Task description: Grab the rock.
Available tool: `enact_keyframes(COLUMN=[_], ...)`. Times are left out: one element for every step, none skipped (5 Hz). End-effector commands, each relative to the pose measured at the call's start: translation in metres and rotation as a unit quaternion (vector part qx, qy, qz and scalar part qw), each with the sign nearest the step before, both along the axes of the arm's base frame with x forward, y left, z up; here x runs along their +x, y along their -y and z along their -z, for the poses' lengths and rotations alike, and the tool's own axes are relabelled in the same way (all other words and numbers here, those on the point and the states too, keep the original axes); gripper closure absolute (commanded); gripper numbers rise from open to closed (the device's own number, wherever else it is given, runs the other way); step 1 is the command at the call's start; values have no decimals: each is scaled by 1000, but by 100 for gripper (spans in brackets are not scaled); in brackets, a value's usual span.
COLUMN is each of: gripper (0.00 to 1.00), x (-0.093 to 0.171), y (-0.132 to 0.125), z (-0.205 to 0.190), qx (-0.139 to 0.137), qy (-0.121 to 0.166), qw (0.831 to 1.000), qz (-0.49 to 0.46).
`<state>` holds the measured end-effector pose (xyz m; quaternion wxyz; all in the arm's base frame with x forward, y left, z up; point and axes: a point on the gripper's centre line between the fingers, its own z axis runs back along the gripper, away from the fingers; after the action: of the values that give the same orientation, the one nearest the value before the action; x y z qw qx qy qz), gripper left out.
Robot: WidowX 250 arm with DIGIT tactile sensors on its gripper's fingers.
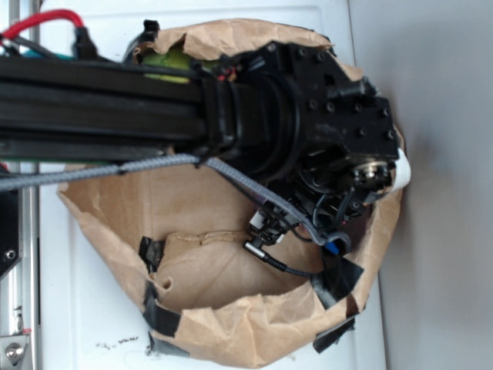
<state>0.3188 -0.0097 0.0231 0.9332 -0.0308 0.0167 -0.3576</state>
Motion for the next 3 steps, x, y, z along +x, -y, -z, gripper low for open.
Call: enact_keyframes(gripper=[0,0,0], x=[1,-3,-7], y=[1,-10,-22], z=[-13,-32,-38], qx=[-2,-23,-30], qy=[24,39,48], qw=[1000,999,998], qz=[1,-6,-14])
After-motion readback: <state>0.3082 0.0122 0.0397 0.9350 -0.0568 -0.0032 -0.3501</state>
